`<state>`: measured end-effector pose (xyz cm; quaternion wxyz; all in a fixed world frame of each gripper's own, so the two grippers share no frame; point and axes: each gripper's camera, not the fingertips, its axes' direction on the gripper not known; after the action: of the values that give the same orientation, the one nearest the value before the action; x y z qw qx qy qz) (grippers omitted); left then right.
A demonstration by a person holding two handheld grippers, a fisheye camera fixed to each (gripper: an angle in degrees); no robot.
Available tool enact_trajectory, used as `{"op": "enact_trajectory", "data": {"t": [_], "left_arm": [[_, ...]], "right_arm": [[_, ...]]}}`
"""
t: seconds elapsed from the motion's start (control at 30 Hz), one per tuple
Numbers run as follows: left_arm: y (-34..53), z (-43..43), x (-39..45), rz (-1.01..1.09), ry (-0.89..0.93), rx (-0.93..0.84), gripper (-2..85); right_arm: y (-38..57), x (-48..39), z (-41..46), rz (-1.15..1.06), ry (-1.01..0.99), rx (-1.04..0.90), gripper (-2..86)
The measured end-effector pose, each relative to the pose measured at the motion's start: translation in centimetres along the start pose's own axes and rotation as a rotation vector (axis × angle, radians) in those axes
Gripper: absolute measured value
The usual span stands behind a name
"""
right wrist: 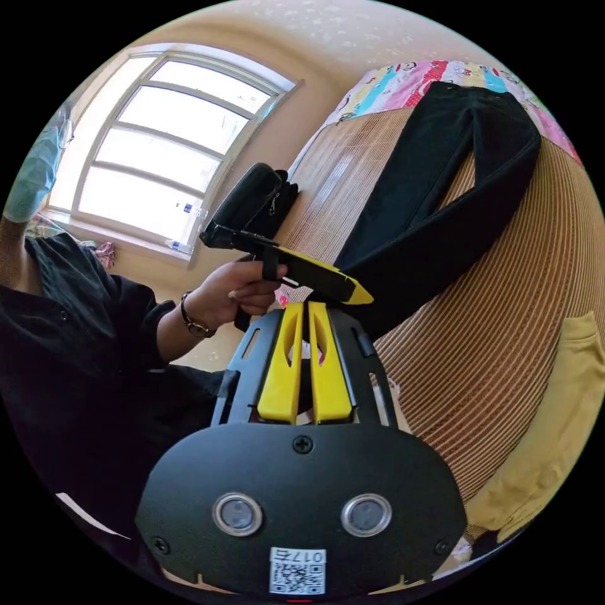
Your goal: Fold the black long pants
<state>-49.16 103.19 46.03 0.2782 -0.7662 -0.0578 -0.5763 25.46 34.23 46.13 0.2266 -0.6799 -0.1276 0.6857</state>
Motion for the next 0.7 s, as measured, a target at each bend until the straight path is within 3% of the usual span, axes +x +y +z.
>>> {"op": "enact_trajectory", "data": {"t": [0.13, 0.27, 0.33, 0.4, 0.43, 0.5, 0.57, 0.7], "left_arm": [[1.6, -0.9, -2.1, -0.041, 0.028, 0.045, 3.9], [2.8, -0.7, -3.7, -0.049, 0.085, 0.073, 3.9], [3.4, -0.5, -4.6, -0.064, 0.115, 0.082, 3.9], [4.3, -0.5, -5.7, -0.092, 0.153, 0.106, 3.9], [4.9, -0.7, -6.6, -0.111, 0.188, 0.13, 3.9], [5.7, -1.0, -7.7, -0.13, 0.237, 0.163, 3.9], [6.1, -1.4, -9.0, -0.14, 0.284, 0.175, 3.8], [6.8, -2.4, -11.1, -0.156, 0.382, 0.204, 3.5]], "right_arm": [[-3.1, 6.3, -6.3, 0.104, 0.121, 0.035, 4.7], [-11.8, 18.9, -11.9, 0.286, 0.203, 0.138, 11.5], [-15.5, 25.0, -13.8, 0.407, 0.101, 0.317, 12.2], [-18.5, 31.3, -14.7, 0.523, -0.144, 0.651, 12.4], [-20.0, 32.6, -14.6, 0.542, -0.168, 0.776, 12.4], [-23.0, 33.4, -14.1, 0.584, -0.111, 0.838, 12.7], [-26.7, 33.6, -13.4, 0.583, -0.041, 0.792, 12.9], [-35.5, 31.5, -12.8, 0.553, 0.354, 0.55, 10.6]]}}
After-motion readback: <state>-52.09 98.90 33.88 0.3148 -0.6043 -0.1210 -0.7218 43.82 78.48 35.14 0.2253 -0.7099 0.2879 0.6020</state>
